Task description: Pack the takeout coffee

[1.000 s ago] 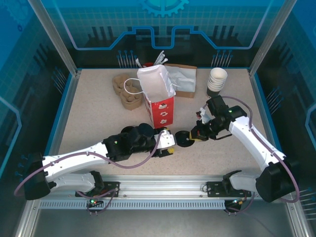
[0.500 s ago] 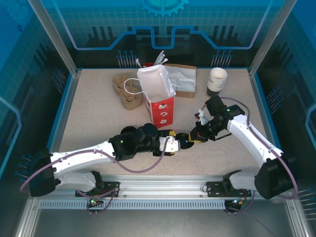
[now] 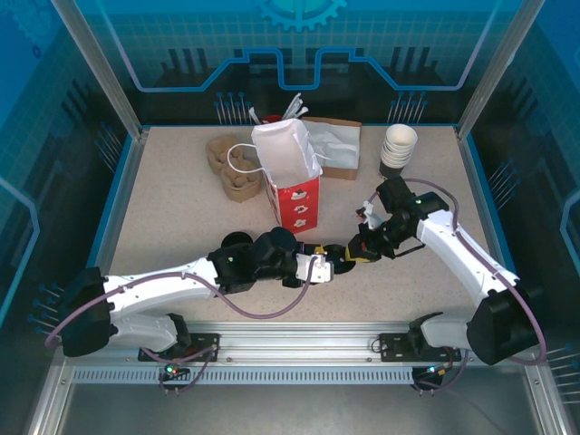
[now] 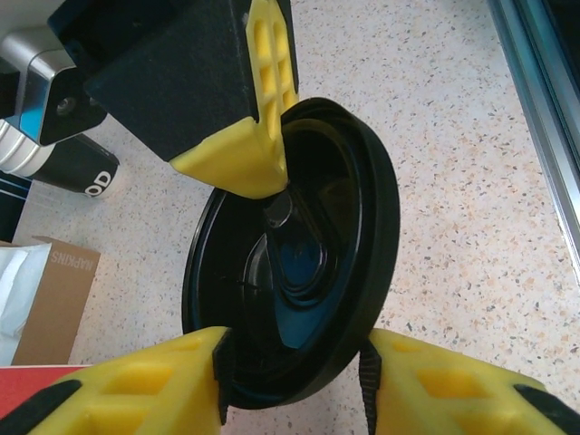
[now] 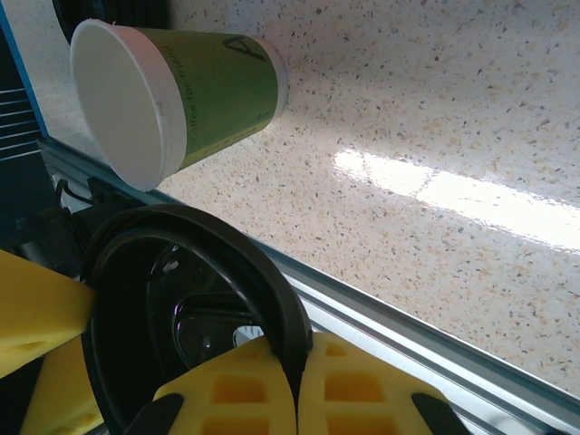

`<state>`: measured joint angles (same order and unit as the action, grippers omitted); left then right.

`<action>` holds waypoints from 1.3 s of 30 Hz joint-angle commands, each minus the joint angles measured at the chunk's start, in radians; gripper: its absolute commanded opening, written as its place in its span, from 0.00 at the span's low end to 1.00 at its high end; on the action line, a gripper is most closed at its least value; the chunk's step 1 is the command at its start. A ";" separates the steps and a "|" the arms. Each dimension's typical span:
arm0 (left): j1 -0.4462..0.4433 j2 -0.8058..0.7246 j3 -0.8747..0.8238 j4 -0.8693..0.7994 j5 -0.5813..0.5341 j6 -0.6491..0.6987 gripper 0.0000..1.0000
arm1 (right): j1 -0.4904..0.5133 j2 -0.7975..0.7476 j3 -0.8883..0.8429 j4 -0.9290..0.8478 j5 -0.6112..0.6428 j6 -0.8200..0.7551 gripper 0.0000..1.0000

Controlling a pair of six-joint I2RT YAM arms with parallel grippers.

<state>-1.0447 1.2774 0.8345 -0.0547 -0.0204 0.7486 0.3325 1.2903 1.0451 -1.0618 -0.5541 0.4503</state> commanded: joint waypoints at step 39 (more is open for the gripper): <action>-0.038 -0.006 0.040 0.068 -0.093 0.050 0.08 | -0.054 -0.054 0.062 -0.051 0.003 -0.017 0.31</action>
<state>-1.0840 1.2938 0.8520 -0.0265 -0.1005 0.8463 0.3065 1.2839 1.0752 -1.0988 -0.5182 0.4297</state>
